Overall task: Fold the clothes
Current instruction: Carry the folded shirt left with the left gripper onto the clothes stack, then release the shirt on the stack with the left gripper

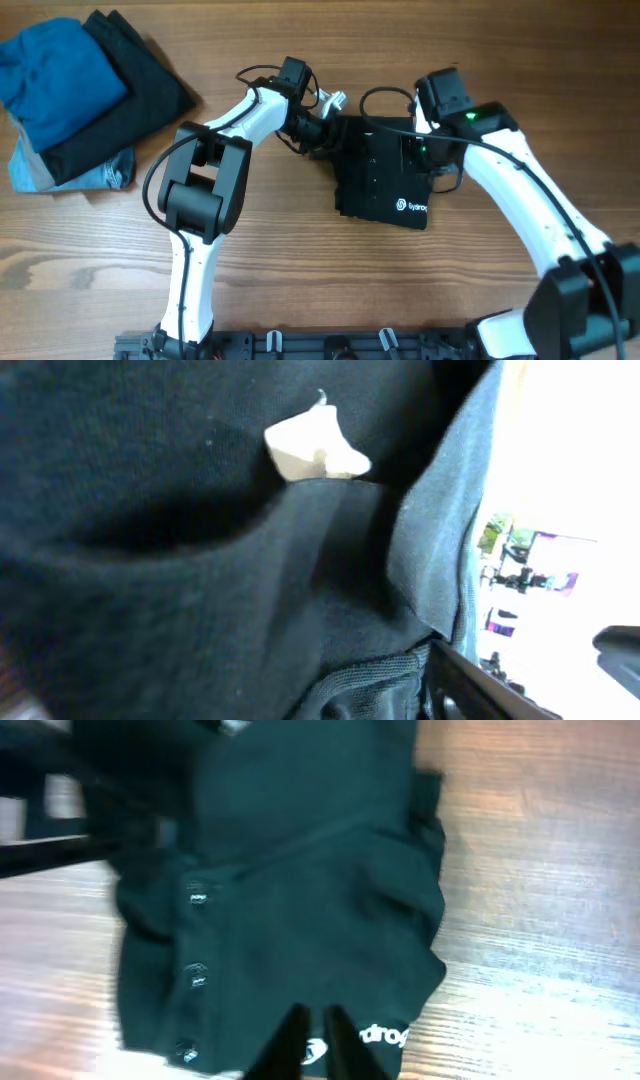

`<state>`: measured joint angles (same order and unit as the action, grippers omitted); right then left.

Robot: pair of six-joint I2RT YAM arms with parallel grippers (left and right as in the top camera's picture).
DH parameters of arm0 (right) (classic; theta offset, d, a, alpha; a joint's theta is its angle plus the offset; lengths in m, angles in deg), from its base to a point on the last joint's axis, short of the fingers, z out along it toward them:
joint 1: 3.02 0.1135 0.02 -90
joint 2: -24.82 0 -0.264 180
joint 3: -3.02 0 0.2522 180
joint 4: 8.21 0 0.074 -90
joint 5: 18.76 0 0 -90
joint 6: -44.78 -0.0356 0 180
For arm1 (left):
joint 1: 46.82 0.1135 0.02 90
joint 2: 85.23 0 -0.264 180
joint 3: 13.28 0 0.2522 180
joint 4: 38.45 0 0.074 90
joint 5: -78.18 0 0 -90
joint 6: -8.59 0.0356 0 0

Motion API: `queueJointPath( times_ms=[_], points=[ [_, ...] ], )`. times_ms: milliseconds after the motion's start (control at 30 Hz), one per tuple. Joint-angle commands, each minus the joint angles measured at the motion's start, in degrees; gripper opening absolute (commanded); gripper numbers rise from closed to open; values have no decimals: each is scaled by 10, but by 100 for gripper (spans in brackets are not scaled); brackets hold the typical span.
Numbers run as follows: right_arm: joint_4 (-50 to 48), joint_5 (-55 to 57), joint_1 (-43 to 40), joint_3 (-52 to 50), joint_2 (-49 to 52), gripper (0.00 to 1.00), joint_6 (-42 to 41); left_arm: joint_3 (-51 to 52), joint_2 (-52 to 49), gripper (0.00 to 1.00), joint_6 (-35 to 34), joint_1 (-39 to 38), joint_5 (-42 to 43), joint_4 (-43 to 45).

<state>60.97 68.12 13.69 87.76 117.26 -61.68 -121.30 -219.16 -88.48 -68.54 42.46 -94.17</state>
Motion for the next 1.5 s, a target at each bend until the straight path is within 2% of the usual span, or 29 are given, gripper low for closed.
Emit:
queueJointPath(
  times_ms=[0,133,233,300,333,367,400,433,467,500,600,667,733,833,867,1033,1300,1467],
  points=[
    [-45,46,-2,-50,78,4,-67,6,-10,74,7,-4,-29,-7],
    [-82,46,-2,-50,160,4,-71,6,-10,77,9,-12,-29,-6],
    [-101,-7,-2,-50,202,4,-60,6,-10,76,9,-31,-29,18],
    [-101,-13,-2,-50,204,4,-59,6,-10,73,9,-54,-41,35],
    [-99,-13,-2,-50,204,4,-59,6,-10,69,9,-63,-60,37],
    [-98,-13,-2,-50,204,4,-56,6,-10,60,9,-69,-85,36],
    [-97,-13,-2,-50,204,4,-49,6,-10,46,7,-72,-102,36],
    [-96,-13,-2,-50,204,4,-46,6,-10,31,7,-70,-105,38],
    [-94,-13,-2,-50,204,4,-46,6,-10,8,7,-63,-105,40],
    [-93,-13,-2,-49,202,4,-46,6,-10,4,6,-52,-105,39],
    [-39,-13,-3,-12,179,4,-45,6,9,4,7,-13,-158,32],
    [12,-17,-3,38,138,5,-14,6,39,4,7,6,-204,32],
    [49,-10,-7,87,82,12,-1,6,85,4,7,33,-238,32],
    [61,-2,-28,104,-7,31,-1,6,165,4,7,85,-306,32],
    [66,-1,-37,104,-35,34,0,6,191,4,7,103,-329,35],
    [99,1,-63,104,-92,35,15,6,307,4,7,210,-450,95],
    [109,1,-63,103,-92,34,13,6,327,5,6,372,-454,195],
    [110,1,-63,103,-92,34,13,6,317,5,2,454,-454,216]
  ],
)
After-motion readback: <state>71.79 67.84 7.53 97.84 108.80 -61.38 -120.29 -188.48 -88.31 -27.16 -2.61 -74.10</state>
